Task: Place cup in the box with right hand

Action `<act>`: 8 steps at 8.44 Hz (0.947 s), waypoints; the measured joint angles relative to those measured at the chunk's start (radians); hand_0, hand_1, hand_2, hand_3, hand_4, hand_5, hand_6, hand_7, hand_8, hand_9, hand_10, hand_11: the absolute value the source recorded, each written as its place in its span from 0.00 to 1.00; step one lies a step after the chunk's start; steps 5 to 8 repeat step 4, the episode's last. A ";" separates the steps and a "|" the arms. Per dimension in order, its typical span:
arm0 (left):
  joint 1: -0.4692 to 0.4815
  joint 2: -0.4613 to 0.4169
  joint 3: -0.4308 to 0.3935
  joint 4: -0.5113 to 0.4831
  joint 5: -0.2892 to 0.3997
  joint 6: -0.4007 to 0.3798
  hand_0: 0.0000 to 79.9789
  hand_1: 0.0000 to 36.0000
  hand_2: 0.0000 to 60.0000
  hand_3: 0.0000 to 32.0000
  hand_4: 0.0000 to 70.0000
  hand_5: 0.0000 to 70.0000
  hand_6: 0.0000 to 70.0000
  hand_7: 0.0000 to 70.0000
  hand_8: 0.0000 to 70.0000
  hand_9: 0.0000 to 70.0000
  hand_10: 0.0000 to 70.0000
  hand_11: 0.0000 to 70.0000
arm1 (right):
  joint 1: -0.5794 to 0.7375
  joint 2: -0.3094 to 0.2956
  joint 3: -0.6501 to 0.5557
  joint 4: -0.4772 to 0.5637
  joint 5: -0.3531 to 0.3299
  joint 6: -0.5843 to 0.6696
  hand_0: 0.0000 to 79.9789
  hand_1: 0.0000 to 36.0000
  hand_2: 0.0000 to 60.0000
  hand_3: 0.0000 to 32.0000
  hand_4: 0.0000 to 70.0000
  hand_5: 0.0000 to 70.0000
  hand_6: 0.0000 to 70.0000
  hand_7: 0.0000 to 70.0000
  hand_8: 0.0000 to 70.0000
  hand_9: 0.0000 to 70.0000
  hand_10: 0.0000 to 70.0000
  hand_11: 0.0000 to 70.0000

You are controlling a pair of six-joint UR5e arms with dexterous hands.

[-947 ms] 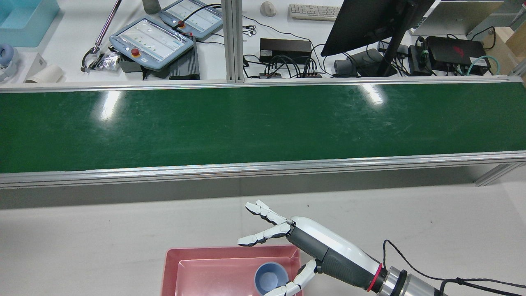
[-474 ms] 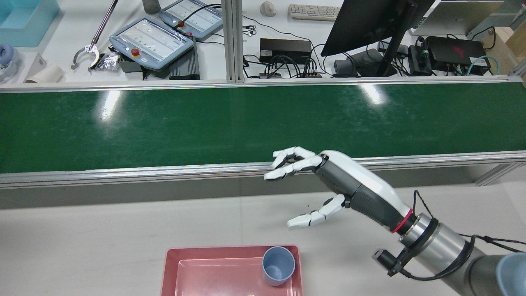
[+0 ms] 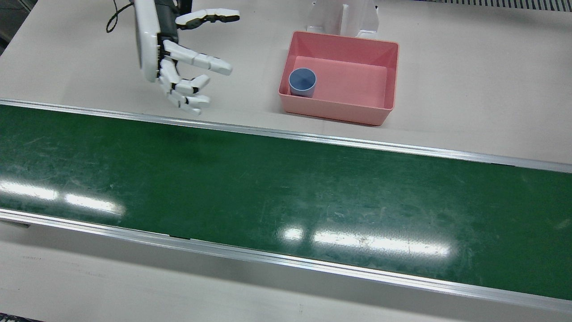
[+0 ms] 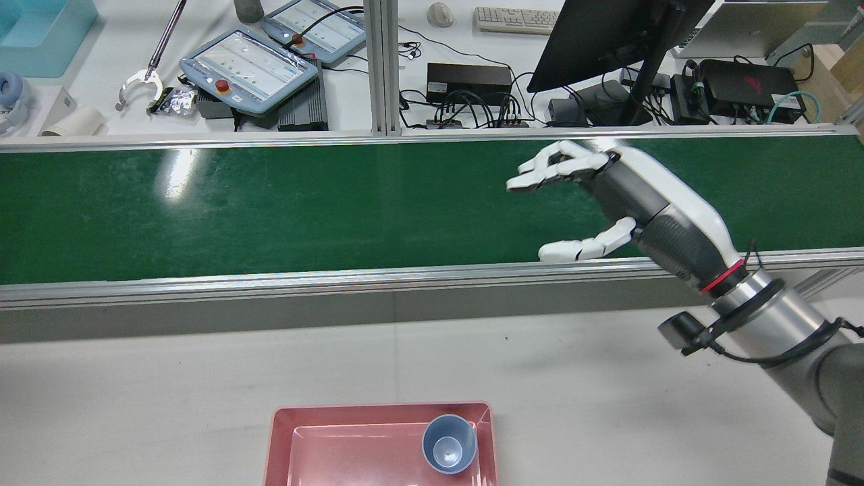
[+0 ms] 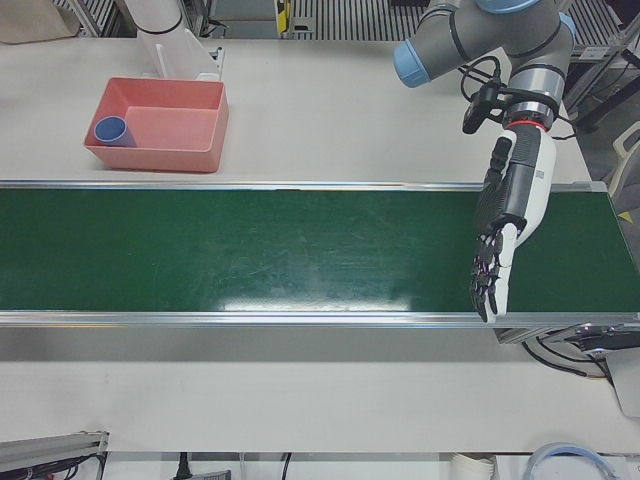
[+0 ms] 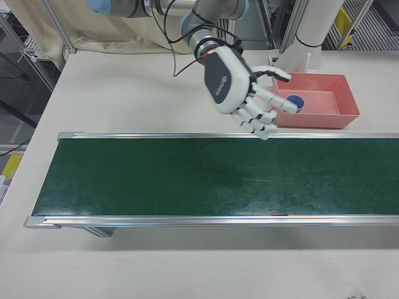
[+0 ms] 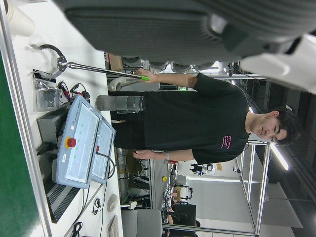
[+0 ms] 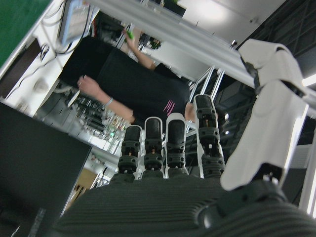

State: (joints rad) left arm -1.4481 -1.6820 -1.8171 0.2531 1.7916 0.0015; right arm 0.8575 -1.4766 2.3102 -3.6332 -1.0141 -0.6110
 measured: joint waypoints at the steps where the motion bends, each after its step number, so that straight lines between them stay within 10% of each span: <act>1: 0.000 0.000 0.000 0.000 0.000 0.000 0.00 0.00 0.00 0.00 0.00 0.00 0.00 0.00 0.00 0.00 0.00 0.00 | 0.116 -0.012 -0.085 0.000 -0.052 0.048 0.60 0.46 0.39 0.00 0.27 0.07 0.08 0.26 0.01 0.08 0.07 0.12; 3: 0.000 0.001 0.000 -0.001 0.000 0.000 0.00 0.00 0.00 0.00 0.00 0.00 0.00 0.00 0.00 0.00 0.00 0.00 | 0.271 -0.032 -0.242 0.006 -0.115 0.094 0.58 0.30 0.17 0.00 0.16 0.06 0.04 0.10 0.00 0.02 0.04 0.08; 8: 0.000 0.002 0.000 -0.001 -0.001 0.000 0.00 0.00 0.00 0.00 0.00 0.00 0.00 0.00 0.00 0.00 0.00 0.00 | 0.300 -0.038 -0.279 0.010 -0.123 0.106 0.54 0.21 0.15 0.07 0.11 0.04 0.03 0.09 0.00 0.03 0.02 0.05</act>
